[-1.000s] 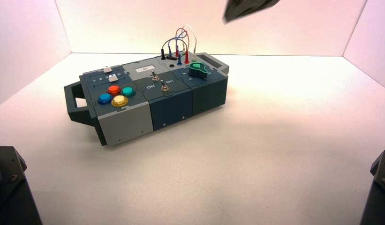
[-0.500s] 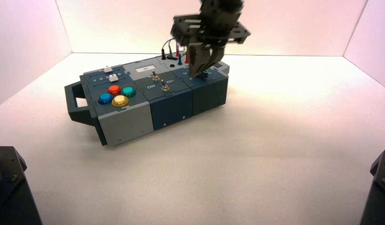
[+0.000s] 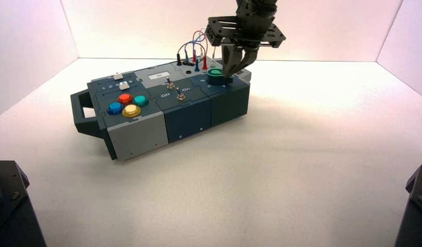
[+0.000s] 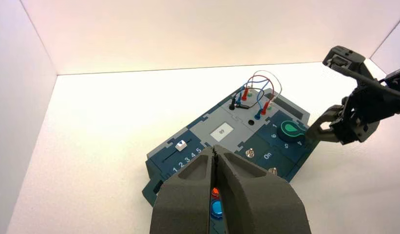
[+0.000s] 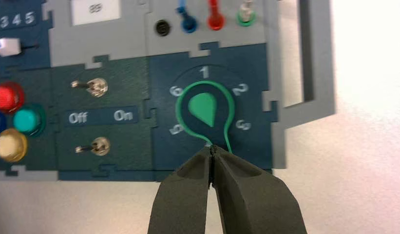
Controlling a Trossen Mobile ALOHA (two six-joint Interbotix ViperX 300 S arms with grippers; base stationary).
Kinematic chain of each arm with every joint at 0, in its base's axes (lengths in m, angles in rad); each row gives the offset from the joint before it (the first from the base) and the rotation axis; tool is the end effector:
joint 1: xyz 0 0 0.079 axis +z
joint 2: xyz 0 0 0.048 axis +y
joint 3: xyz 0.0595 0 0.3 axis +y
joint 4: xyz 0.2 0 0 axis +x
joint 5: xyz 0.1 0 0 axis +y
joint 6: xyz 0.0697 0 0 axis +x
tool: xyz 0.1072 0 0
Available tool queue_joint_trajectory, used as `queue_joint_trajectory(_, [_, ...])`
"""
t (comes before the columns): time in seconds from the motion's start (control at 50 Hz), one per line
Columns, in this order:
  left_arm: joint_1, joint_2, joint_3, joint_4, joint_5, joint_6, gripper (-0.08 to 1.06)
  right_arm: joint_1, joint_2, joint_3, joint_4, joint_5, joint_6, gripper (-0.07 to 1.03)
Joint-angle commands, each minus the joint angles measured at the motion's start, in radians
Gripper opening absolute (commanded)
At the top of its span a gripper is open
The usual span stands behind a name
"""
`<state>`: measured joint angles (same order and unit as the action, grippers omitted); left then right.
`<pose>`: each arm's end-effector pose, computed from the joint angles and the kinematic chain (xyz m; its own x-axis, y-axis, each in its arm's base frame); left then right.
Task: Turn the knob to position 2.
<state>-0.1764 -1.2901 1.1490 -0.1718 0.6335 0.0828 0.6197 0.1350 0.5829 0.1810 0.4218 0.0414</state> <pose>0.1750 -0.0494 0.2274 0.8486 -0.2541 -0.4641 0.2365 0.9668 -0.0968 0.3180 0.2429 0.0591 0.3009 0.3052 -0.9035 -0.4403 0.8849 0.1523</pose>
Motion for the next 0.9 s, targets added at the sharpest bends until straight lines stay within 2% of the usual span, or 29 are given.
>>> queue_joint_trajectory(0.02, [-0.003, 0.008, -0.014, 0.0, -0.011, 0.003, -0.03, 0.0, -0.011, -0.023, 0.003, -0.006, 0.003, -0.02])
queue_joint_trajectory(0.68, [-0.003, 0.008, -0.015, -0.002, -0.012, 0.003, -0.03, 0.0, 0.028, -0.035, 0.003, -0.008, 0.003, -0.02])
queue_joint_trajectory(0.9, [-0.003, 0.008, -0.014, -0.002, -0.012, 0.003, -0.03, -0.025, 0.028, -0.054, 0.002, -0.002, 0.002, -0.02])
